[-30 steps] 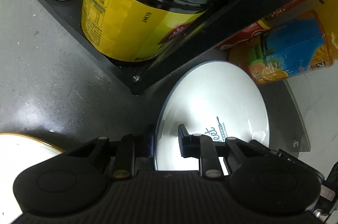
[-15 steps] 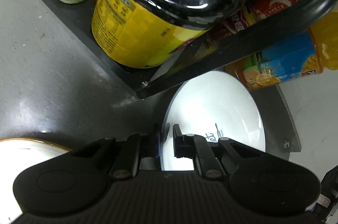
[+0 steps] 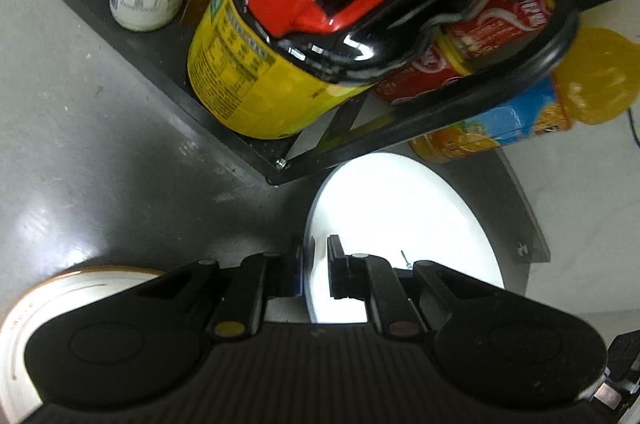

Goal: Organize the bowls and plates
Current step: 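Close both grippers on the 'Sweet' plate rim and lift it, then carry the 'Sweet' plate over the gold-rimmed plate and lower it on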

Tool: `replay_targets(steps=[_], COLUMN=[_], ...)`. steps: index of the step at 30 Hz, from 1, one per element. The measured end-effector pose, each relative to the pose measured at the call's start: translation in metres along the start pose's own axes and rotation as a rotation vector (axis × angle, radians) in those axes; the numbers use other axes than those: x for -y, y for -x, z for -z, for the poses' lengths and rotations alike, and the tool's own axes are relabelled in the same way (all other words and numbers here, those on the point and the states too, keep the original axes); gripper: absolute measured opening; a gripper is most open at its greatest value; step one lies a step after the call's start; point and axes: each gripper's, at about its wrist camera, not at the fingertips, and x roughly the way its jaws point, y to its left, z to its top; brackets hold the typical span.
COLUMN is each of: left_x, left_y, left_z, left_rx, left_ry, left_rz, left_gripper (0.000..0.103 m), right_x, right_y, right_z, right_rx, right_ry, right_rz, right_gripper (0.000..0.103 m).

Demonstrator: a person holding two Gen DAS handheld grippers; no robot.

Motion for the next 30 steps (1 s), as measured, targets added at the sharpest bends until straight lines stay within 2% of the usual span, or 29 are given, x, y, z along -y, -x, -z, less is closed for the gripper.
replay_targets(steps=[7, 16, 23, 30], left_x=[-0.014, -0.035, -0.058, -0.079], left_y=[0.034, 0.077, 0.092, 0.101], left_z=[-0.001, 0.006, 0.012, 0.016], left_rx=[-0.009, -0.043, -0.077, -0.109], left_ry=[-0.048, -0.183, -0.273, -0.318], left_rz=[0.089, 0.156, 0.135, 0.118], left_gripper=[0.005, 0.004, 0.004, 0.004], right_x=[-0.014, -0.036, -0.057, -0.075], right_y=[0.025, 0.049, 0.048, 0.048], right_z=[0.023, 0.057, 0.093, 0.128], right_rx=[0.050, 0.087, 0.104, 0.124], right_ry=[-0.058, -0.113, -0.144, -0.176], right_rz=[-0.017, -0.038, -0.040, -0.024], right_gripper=[0.007, 0.007, 0.007, 0.007])
